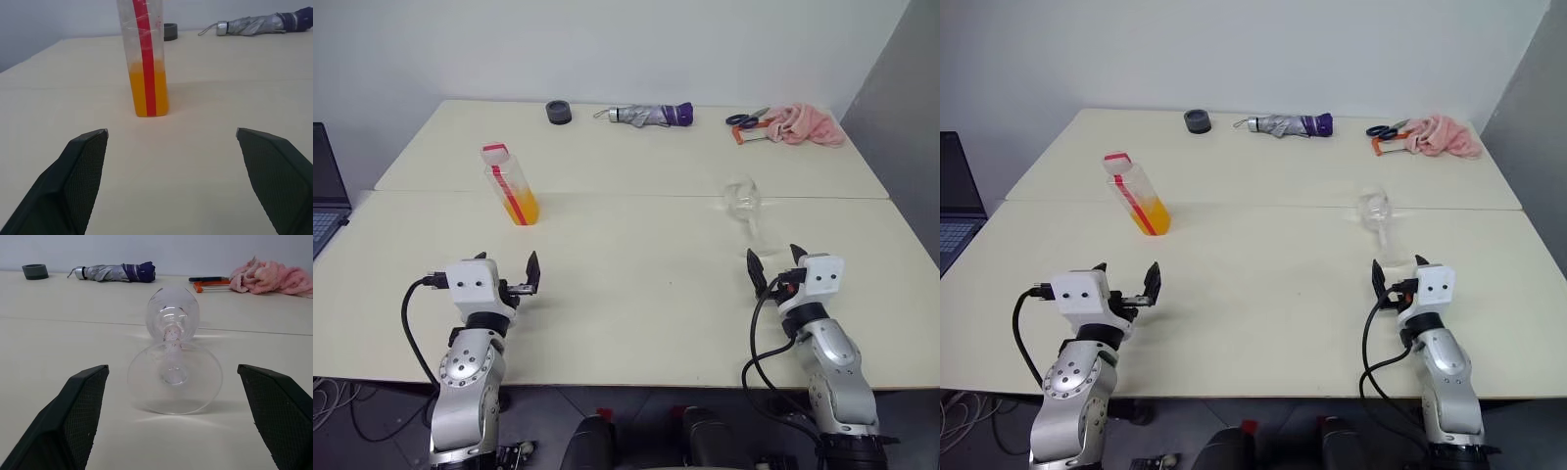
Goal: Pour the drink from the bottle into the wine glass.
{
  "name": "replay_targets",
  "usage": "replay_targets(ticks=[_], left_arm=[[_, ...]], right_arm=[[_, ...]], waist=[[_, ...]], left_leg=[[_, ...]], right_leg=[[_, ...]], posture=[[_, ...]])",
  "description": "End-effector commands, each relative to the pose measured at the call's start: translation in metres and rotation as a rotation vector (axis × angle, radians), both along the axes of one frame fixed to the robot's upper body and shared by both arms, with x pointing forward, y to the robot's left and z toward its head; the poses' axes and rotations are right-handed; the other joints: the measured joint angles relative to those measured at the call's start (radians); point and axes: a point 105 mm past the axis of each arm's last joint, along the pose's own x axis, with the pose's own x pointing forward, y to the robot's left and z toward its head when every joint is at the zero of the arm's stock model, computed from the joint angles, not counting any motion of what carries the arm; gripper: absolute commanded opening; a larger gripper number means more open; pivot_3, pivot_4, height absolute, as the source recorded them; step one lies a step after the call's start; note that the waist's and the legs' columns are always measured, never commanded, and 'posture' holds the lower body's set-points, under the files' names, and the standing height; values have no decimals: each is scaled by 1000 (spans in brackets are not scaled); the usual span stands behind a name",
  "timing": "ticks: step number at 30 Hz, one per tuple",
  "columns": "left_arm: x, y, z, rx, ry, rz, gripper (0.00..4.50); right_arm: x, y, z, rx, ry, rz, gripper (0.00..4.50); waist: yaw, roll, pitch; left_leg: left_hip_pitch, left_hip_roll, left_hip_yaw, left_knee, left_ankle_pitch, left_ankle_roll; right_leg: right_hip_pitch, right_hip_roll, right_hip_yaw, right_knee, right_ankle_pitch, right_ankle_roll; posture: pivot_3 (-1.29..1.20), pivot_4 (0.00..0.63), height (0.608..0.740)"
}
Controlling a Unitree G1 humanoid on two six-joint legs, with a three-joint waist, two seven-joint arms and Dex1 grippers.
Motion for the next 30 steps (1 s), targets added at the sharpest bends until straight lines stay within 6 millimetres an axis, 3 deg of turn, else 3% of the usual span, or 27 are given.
replay_targets(ticks=[1, 5, 12, 23, 30], left_arm=[[-2, -2, 17, 26, -66, -21, 4484], [-2, -1, 21, 2, -93, -15, 4484], [7, 3, 27, 26, -88, 10, 4484], [38, 12, 46, 18, -51, 51, 4484], [55, 20, 51, 1, -32, 66, 4484]], right_arm=[[0, 1, 9, -13, -34, 13, 4500], [-2, 6, 11, -42, -41, 59, 4500], [-15, 39, 26, -141, -73, 369, 4500], [-24, 79, 61, -50, 58, 763, 4500], [-22, 96, 45, -126, 101, 834, 4500]], waist=[[0, 0, 0], [0, 0, 0], [0, 0, 0], [0, 0, 0], [2, 0, 0]], left_leg=[[0, 0, 0, 0, 0, 0], [0, 0, 0, 0, 0, 0], [0, 0, 0, 0, 0, 0], [0, -1, -1, 1, 0, 0], [-1, -1, -2, 0, 0, 0]], right_leg=[[0, 0, 0, 0, 0, 0], [0, 0, 0, 0, 0, 0], [0, 0, 0, 0, 0, 0], [1, 1, -1, 0, 0, 0], [0, 0, -1, 0, 0, 0]], posture=[[0, 150, 740], [0, 150, 740], [0, 150, 740], [0, 150, 740], [0, 150, 740]])
